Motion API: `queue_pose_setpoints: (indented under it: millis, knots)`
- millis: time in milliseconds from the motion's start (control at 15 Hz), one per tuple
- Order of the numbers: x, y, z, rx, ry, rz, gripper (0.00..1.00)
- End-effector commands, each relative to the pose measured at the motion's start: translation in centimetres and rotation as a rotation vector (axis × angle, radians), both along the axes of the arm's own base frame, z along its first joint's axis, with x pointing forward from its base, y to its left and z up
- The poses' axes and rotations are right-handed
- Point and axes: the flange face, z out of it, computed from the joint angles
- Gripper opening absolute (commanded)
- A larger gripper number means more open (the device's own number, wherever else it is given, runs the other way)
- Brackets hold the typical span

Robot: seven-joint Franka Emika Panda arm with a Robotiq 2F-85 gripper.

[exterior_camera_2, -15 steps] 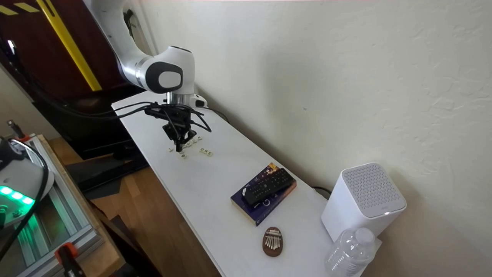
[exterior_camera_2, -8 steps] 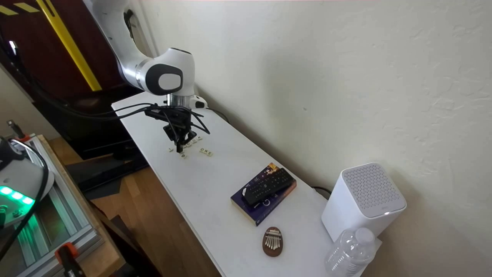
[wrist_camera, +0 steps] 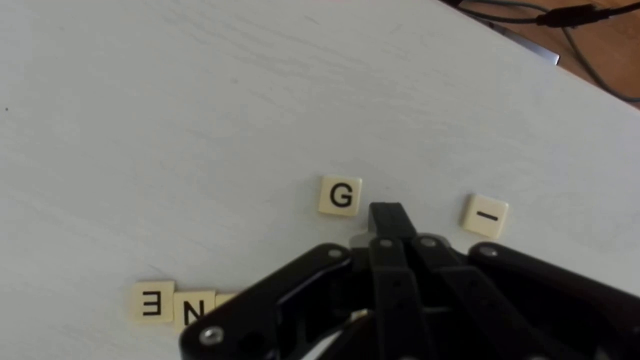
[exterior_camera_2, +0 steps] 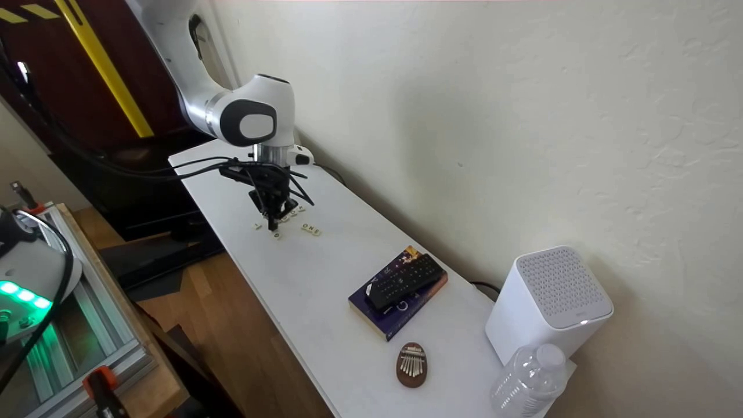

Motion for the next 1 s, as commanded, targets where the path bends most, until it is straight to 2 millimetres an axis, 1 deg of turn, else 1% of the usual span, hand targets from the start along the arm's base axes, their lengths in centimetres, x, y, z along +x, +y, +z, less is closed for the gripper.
queue_pose_setpoints:
  millis: [0, 467, 933]
  knots:
    - [0.6, -0.6, -0.5, -0.016, -0.021, -0.036, 0.00]
    - [2.2, -1.4, -0.4, -0.067, -0.055, 0.023, 0.00]
    - [3.4, -0.2, -0.7, -0.102, -0.045, 0.164, 0.00]
